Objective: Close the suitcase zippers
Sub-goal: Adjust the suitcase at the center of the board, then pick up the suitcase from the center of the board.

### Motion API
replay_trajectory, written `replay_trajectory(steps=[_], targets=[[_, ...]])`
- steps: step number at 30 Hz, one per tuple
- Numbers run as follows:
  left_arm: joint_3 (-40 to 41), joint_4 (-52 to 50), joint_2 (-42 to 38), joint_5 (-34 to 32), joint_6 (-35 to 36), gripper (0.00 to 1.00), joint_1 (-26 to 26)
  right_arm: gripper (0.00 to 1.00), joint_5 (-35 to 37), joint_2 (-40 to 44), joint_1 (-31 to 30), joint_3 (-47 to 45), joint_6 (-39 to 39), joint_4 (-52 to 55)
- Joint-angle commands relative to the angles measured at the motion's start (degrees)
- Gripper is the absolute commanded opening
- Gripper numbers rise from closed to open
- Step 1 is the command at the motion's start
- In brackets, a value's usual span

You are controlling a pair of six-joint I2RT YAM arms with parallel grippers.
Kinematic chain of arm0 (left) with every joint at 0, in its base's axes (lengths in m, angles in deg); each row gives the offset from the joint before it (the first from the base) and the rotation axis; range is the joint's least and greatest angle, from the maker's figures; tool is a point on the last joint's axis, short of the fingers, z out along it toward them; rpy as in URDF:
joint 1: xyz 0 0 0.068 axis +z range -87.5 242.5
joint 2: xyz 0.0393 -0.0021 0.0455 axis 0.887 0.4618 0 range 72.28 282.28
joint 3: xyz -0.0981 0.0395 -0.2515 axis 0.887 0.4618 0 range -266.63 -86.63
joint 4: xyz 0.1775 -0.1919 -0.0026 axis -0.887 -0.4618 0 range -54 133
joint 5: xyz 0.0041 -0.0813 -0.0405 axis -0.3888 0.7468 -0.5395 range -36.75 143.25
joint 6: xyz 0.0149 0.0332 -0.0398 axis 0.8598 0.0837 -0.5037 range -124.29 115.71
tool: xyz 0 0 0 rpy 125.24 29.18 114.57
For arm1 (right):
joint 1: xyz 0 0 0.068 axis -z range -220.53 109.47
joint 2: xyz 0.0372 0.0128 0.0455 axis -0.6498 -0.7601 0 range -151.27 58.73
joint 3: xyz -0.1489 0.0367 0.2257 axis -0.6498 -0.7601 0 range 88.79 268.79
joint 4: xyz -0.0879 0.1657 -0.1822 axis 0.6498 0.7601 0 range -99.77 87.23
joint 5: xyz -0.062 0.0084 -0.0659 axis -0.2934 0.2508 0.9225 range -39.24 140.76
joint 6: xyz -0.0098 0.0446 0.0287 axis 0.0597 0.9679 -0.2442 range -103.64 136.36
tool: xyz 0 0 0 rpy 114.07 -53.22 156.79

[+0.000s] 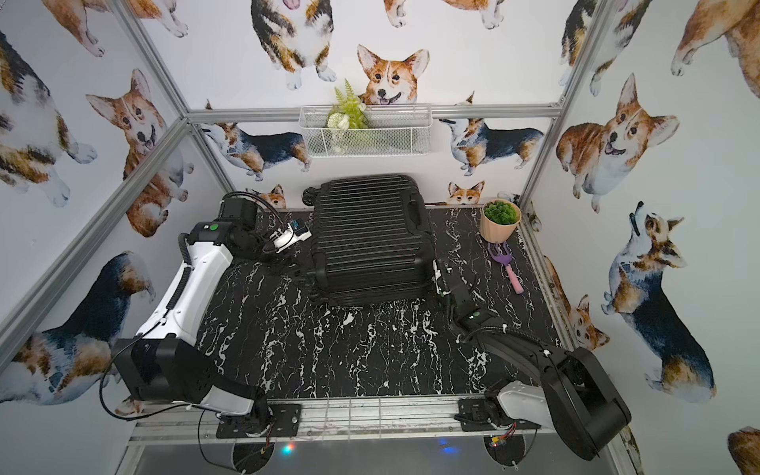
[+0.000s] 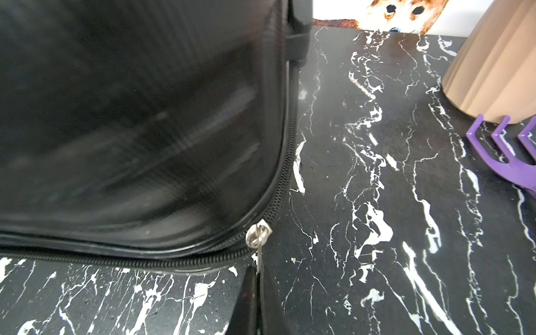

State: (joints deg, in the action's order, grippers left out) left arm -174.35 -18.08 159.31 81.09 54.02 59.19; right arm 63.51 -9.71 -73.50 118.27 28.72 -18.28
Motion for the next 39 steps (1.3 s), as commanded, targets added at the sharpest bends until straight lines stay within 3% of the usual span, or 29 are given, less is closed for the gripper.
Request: replay_trajectory(steps=[1,9,14,27,35,37,39], targets=[[0.01,-7.01,0.83,3.40,12.95,0.60,0.14,0.00,-3.99,-0.04,-0.10,0.41,1.02,0.15],[0.84,-8.04,1.57,3.52,15.70,0.69,-0.32,0.00,-3.29,0.46,-0.16,0.57,0.15,0.79],[1.43,-6.09,3.01,-2.41,14.73,0.70,-1.66,0.00,-3.23,0.41,-0.16,0.41,0.01,0.61],[3.87,-0.52,5.80,-9.94,13.77,0.71,-5.13,0.00,-3.60,0.18,-0.13,0.42,-0.32,0.47],[3.74,-1.35,5.54,-11.97,12.31,0.50,-6.72,0.00,-4.29,1.10,-0.15,0.41,-0.95,0.86],[4.59,-1.03,4.22,-12.74,11.83,0.33,-7.44,0.00,-5.60,1.67,-0.16,0.19,-1.75,0.95],[5.08,-0.82,3.15,-13.19,10.94,0.28,-7.76,0.00,-6.64,2.23,-0.10,-0.18,-2.22,0.79]])
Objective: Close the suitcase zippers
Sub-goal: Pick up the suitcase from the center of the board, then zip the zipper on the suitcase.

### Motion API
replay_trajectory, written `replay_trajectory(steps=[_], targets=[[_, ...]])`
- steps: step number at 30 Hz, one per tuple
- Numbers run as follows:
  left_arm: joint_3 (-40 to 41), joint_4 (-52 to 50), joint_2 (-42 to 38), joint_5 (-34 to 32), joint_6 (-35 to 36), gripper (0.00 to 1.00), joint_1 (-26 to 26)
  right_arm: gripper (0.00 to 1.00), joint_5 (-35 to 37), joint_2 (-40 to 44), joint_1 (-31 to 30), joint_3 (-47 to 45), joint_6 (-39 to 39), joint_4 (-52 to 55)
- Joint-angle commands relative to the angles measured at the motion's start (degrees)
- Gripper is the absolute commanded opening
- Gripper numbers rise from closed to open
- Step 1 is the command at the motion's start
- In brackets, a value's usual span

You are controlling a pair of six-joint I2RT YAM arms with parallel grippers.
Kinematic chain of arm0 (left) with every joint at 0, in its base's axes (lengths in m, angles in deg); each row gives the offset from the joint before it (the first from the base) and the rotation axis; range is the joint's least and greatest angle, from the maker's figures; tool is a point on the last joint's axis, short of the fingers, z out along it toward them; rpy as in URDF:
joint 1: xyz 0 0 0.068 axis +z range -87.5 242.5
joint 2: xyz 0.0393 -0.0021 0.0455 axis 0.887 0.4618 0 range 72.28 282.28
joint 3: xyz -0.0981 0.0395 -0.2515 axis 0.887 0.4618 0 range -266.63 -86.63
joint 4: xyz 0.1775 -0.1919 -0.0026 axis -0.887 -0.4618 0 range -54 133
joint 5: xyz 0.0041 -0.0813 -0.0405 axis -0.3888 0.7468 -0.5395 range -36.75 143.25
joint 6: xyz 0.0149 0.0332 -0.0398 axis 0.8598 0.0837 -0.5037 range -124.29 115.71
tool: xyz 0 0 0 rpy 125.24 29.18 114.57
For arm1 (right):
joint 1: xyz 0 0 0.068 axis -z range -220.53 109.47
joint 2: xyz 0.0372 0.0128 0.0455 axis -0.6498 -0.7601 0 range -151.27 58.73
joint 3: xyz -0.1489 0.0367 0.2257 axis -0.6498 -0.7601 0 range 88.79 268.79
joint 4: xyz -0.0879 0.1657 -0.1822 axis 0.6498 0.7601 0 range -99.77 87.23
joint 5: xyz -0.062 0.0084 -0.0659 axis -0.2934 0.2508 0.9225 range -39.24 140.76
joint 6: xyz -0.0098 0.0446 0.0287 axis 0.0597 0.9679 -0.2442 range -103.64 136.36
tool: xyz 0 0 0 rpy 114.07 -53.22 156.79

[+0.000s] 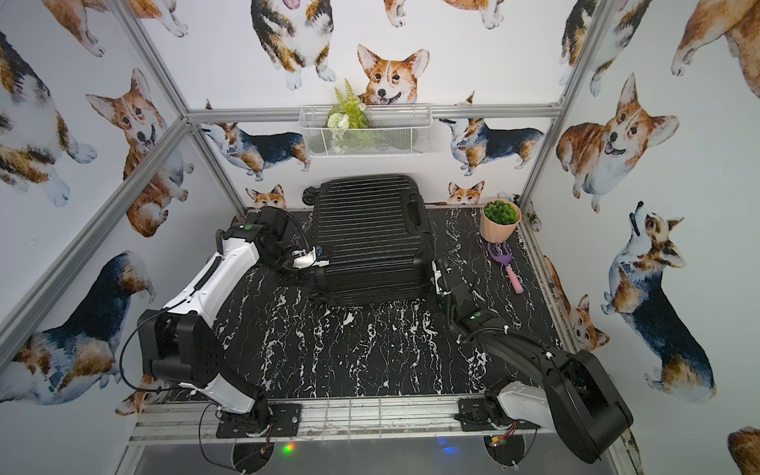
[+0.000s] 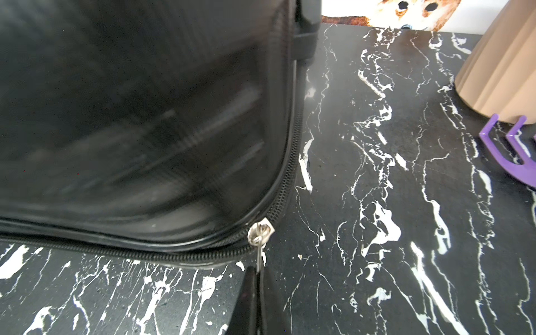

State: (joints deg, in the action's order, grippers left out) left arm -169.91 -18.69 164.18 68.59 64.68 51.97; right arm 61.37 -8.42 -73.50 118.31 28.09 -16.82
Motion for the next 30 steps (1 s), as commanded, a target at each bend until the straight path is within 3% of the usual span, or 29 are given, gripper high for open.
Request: replay_trajectory(steps=[1,9,20,26,30], targets=[[1.05,0.18,-2.38,-1.05,-0.57,0.26,-0.57,0.00,-5.42,1.32,-0.16,-0.46,-2.02,-0.85],[4.69,5.36,-6.07,-3.01,-8.74,0.25,-0.66,0.00,-13.54,2.53,-0.15,-1.08,-3.46,-0.51],[1.88,6.68,-4.40,-4.21,-18.10,0.22,-0.72,0.00,-22.52,4.86,-0.29,-2.05,-3.77,0.37],[2.13,6.01,-5.89,-2.96,-19.48,0.22,-2.25,0.00,-23.78,4.55,-0.78,-2.40,-3.93,-0.65],[2.98,4.64,-6.03,-3.63,-20.38,0.22,-3.10,0.00,-20.19,3.35,-0.96,-1.61,-3.14,-1.44]])
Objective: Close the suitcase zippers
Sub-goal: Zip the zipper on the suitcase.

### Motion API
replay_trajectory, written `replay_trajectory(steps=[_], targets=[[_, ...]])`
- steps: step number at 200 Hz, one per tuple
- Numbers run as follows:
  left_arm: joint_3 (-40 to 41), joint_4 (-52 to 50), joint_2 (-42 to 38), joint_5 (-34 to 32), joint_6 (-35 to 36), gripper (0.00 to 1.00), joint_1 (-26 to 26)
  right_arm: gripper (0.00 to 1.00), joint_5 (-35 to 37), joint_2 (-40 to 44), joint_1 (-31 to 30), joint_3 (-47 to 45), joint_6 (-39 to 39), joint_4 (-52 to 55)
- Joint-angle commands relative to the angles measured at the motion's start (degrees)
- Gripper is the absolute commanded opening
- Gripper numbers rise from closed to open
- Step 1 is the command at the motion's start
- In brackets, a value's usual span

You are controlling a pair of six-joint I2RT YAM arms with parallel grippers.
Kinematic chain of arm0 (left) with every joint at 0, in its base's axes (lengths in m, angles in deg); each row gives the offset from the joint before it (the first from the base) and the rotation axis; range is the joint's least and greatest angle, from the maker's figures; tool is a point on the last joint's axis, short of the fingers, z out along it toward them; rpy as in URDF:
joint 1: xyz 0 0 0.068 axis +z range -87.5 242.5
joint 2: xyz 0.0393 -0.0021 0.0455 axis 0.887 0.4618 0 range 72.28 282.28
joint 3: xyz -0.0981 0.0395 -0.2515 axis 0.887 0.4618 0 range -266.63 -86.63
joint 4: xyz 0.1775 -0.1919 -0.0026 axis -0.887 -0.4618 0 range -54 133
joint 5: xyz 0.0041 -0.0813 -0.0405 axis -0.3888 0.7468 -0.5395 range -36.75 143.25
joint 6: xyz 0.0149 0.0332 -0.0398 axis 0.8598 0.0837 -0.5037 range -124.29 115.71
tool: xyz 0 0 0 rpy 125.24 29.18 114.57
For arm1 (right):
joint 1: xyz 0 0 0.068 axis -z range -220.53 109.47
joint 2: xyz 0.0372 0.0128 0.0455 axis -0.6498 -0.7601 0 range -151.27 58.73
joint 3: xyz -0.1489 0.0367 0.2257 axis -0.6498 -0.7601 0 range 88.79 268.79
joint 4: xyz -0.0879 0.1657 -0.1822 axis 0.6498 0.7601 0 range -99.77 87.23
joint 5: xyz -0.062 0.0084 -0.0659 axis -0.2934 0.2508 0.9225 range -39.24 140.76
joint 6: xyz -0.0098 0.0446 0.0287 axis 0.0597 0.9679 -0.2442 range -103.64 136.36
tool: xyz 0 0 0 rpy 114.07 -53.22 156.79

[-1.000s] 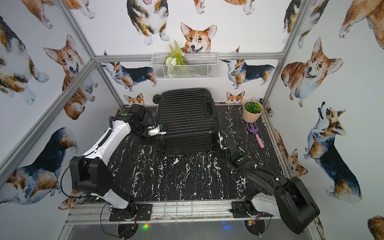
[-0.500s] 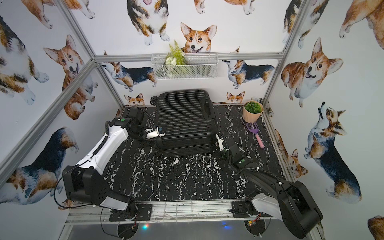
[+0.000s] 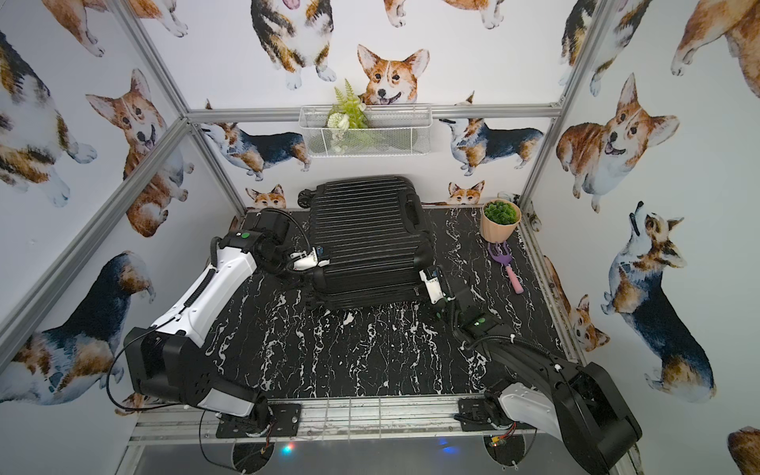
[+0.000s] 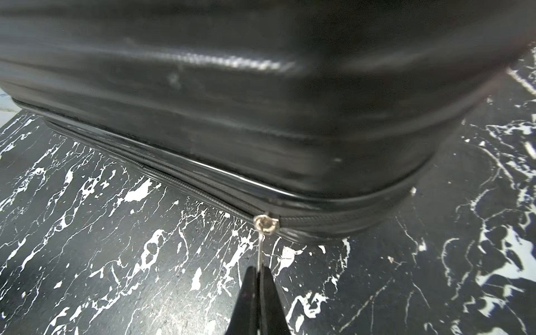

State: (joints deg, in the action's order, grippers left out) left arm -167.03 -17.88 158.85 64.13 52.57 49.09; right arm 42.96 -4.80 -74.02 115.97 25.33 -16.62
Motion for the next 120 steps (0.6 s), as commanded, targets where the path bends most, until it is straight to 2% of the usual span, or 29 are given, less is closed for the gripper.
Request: replay_trajectory(steps=[1,48,86,120], targets=[[0.56,3.34,-0.99,0.73,-8.84,0.22,-0.53,0.00,-0.39,-2.26,-0.45,1.01,-0.27,-2.08],[3.00,3.60,-4.21,2.69,-17.91,0.21,-2.84,0.00,4.36,-5.64,-0.50,3.60,-2.29,-3.55],[9.26,7.34,-9.87,3.85,-25.25,0.21,-5.91,0.00,6.88,-7.66,-0.36,4.97,-2.50,-5.21],[14.08,9.26,-14.92,6.47,-26.24,0.23,-8.60,0.00,7.75,-9.71,-0.15,5.63,-3.08,-6.33]])
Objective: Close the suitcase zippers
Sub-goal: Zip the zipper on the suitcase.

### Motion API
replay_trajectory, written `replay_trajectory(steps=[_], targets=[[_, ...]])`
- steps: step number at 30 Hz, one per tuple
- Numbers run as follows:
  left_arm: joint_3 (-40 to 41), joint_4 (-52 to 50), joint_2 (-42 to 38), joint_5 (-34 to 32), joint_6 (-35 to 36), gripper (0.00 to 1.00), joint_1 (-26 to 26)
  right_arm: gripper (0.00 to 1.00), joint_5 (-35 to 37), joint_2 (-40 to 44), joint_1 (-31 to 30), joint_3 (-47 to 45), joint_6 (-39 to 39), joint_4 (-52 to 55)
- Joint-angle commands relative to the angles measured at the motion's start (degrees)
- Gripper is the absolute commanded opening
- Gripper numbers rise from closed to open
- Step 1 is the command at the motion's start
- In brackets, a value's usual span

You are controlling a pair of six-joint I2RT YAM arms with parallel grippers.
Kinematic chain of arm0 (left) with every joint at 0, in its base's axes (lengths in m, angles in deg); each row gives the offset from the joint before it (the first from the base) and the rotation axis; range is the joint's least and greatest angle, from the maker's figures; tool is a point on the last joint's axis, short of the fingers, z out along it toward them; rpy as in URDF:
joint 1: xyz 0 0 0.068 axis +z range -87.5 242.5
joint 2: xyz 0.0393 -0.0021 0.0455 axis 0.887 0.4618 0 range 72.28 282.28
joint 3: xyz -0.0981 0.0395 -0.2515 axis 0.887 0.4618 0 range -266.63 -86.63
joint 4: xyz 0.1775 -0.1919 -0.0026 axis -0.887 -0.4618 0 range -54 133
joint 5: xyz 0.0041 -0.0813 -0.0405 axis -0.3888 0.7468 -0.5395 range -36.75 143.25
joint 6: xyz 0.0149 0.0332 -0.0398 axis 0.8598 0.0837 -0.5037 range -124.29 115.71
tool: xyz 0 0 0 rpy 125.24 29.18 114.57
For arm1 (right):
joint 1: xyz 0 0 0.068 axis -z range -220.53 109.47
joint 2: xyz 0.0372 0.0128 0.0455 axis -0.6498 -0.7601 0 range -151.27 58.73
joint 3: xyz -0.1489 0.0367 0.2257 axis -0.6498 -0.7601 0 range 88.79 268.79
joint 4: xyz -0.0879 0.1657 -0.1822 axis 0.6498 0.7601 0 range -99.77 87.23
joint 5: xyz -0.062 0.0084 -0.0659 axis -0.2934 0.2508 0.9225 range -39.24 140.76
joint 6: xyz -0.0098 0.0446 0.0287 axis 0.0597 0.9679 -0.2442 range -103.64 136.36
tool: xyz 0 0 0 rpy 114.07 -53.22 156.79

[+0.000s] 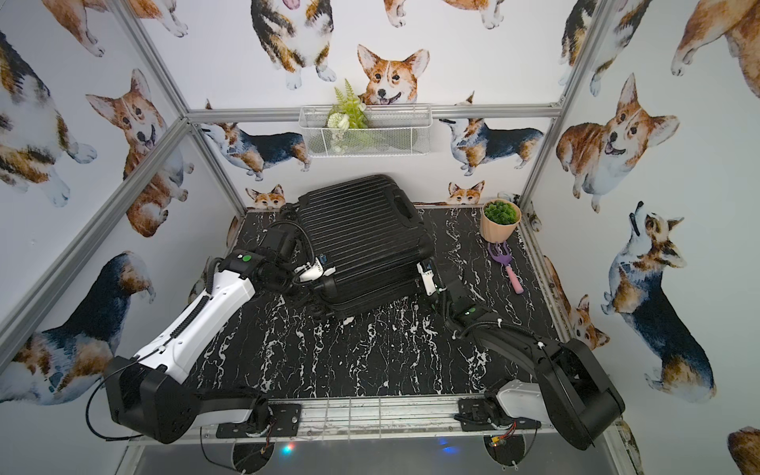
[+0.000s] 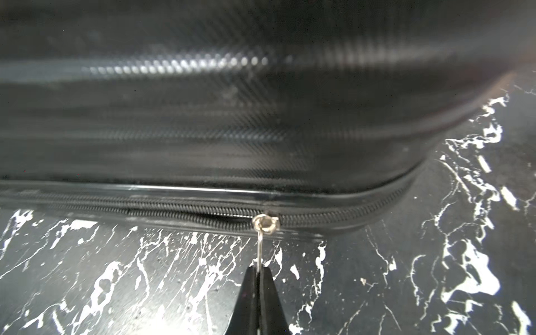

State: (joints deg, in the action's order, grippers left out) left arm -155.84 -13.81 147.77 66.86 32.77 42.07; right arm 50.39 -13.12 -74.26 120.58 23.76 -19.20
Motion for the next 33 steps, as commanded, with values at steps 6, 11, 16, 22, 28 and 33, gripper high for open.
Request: replay_trajectory(steps=[6,11,16,22,28,33], targets=[[5.84,5.09,-5.87,3.29,-3.77,0.25,-1.64,0.00,-3.08,-3.58,1.44,1.77,-1.80,-5.15],[6.09,4.08,-6.14,2.45,-1.56,0.25,-1.62,0.00,-5.56,-5.54,2.02,3.01,-1.53,-5.15],[7.19,4.13,-6.22,3.00,0.41,0.25,-1.73,0.05,-5.75,-7.55,2.16,3.27,-0.30,-6.62],[8.63,4.09,-7.67,2.92,2.79,0.26,-1.69,0.24,-4.56,-7.93,2.27,3.71,-1.00,-7.12],[9.71,4.26,-9.03,3.01,3.72,0.27,-1.73,0.33,-5.53,-8.08,3.75,3.72,-1.46,-7.90],[9.80,4.26,-9.21,2.85,3.63,0.27,-1.72,0.33,-9.90,-9.39,6.04,3.59,-1.14,-9.41]])
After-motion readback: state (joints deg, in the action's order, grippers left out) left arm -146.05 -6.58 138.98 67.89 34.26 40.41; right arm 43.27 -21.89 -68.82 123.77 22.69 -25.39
